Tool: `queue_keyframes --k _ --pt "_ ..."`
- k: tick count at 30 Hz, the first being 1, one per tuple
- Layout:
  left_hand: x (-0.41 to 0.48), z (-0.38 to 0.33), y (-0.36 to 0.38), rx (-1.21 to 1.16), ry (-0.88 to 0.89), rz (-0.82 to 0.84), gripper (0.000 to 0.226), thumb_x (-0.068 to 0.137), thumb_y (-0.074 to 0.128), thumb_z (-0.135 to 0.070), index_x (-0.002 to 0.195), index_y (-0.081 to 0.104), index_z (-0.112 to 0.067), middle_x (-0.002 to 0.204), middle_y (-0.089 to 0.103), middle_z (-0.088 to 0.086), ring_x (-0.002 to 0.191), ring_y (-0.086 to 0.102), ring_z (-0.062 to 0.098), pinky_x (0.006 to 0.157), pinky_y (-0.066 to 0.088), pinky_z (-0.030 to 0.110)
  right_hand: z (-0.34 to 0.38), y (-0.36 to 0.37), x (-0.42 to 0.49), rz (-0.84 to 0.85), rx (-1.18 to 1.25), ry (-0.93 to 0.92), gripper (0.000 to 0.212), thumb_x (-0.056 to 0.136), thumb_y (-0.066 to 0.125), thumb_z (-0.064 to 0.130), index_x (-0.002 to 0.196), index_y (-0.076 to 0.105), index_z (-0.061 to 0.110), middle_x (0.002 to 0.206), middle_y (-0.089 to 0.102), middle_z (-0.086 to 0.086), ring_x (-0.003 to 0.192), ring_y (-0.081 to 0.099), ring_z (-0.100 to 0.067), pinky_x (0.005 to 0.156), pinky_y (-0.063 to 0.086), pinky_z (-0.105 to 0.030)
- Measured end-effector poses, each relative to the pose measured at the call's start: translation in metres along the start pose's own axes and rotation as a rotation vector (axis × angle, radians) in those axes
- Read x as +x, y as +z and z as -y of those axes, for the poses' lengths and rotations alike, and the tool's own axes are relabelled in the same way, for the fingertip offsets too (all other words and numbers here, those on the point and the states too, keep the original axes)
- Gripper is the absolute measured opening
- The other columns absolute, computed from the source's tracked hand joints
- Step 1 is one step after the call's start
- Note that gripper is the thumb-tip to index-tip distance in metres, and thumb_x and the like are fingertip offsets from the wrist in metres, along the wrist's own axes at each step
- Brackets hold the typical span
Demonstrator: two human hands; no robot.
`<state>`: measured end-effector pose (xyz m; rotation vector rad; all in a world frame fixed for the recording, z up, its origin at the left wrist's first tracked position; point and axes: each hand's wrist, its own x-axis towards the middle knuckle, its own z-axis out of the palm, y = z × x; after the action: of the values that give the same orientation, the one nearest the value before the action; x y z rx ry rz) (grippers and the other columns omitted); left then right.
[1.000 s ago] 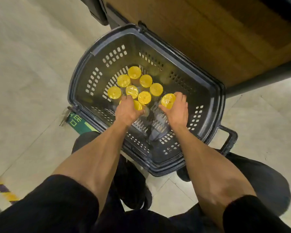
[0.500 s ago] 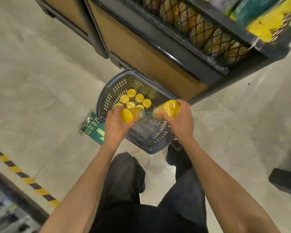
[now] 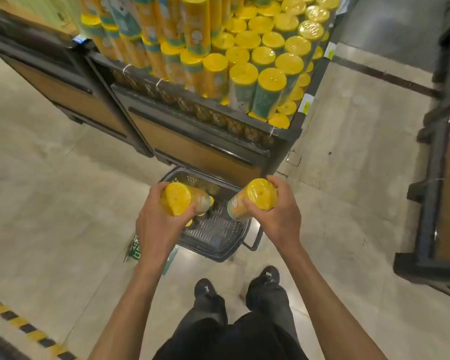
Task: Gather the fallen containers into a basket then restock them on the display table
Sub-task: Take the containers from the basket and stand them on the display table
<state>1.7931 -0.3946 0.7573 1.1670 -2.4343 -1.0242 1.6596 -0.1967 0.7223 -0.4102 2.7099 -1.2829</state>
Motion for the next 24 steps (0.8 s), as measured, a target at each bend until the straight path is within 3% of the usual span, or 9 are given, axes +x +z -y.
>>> queue_keyframes --k 4,9,13,24 --pt "-0.01 -0.045 -0.005 -0.045 0.098 -0.055 0.063 0.065 0.072 -0.06 0.119 0.05 -0.034 0.105 0.06 -0.01 0.092 0.06 0.022 0.077 0.052 0.042 0.004 -0.058 0.02 0.006 0.022 -0.079 0.073 0.067 0.083 0.053 0.129 0.051 0.032 0.121 0.055 0.012 0.108 0.054 -0.011 0.083 0.049 -0.032" --pt "-0.02 -0.102 0.02 -0.177 0.173 -0.088 0.059 0.072 0.085 -0.035 0.12 0.051 -0.031 0.111 0.059 -0.008 0.098 0.058 0.018 0.081 0.054 0.046 -0.01 -0.133 0.044 0.008 0.085 -0.131 0.075 0.064 0.079 0.062 0.128 0.055 0.031 0.117 0.056 0.013 0.107 0.055 -0.009 0.087 0.051 -0.031" --pt "-0.022 -0.146 0.05 -0.223 0.223 -0.091 0.06 0.074 0.084 -0.032 0.124 0.052 -0.028 0.115 0.057 -0.007 0.101 0.056 0.017 0.084 0.054 0.047 -0.028 -0.185 0.058 -0.024 0.103 -0.137 0.078 0.059 0.07 0.07 0.127 0.055 0.035 0.117 0.056 0.016 0.106 0.055 -0.006 0.086 0.052 -0.029" --pt "-0.018 -0.244 0.092 -0.298 0.342 -0.059 0.062 0.073 0.085 -0.036 0.127 0.056 -0.027 0.117 0.061 -0.008 0.103 0.059 0.011 0.086 0.055 0.037 -0.063 -0.257 0.112 -0.042 0.139 -0.174 0.081 0.059 0.072 0.071 0.13 0.053 0.037 0.12 0.056 0.014 0.109 0.055 -0.006 0.088 0.054 -0.036"
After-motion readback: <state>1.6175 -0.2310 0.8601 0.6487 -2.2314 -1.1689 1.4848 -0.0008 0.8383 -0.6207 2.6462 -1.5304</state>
